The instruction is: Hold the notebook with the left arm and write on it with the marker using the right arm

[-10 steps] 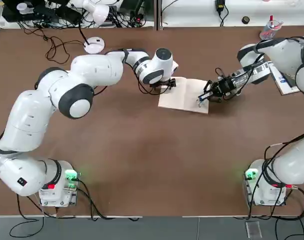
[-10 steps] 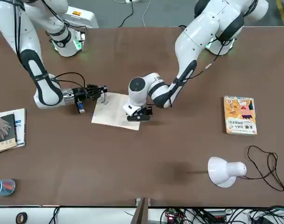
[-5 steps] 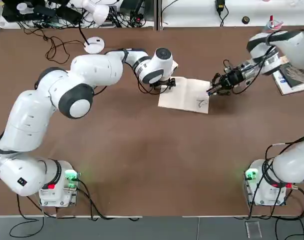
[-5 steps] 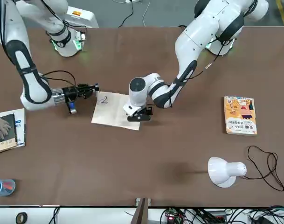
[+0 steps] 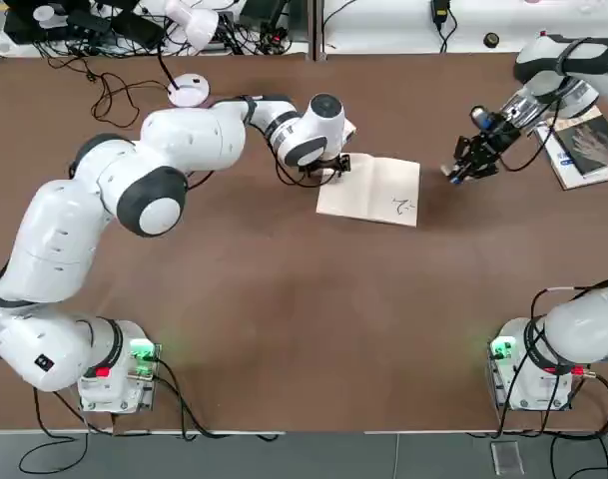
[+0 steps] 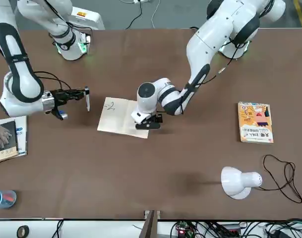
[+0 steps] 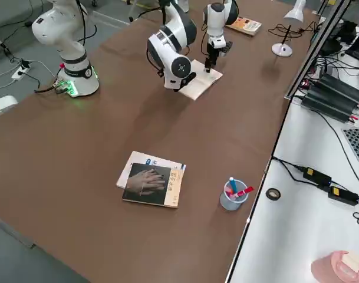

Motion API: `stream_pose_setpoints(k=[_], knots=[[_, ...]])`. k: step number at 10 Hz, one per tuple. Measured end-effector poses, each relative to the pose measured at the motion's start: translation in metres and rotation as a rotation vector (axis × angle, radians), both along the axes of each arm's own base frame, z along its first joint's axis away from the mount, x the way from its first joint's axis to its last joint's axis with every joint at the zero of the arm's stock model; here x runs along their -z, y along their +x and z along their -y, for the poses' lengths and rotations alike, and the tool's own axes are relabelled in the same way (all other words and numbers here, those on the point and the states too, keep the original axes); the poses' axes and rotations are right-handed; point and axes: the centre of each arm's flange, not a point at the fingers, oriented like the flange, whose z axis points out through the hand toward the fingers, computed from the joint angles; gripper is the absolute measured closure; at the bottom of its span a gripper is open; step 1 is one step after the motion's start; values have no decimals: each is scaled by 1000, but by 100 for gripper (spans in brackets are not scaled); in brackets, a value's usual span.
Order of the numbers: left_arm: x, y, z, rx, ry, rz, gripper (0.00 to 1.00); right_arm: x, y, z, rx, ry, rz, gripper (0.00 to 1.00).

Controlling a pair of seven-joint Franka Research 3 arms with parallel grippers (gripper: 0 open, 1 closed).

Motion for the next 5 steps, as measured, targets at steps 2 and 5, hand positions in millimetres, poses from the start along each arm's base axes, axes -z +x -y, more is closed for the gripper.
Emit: stream_pose_setpoints(k=[2,5], knots=[[-2,2,0,-2,-2,4,0,-5,14,26,-87,-70,113,83],[-4,5,0,-4,-6,10,0,-1,32,63,-202,-144,248,83]])
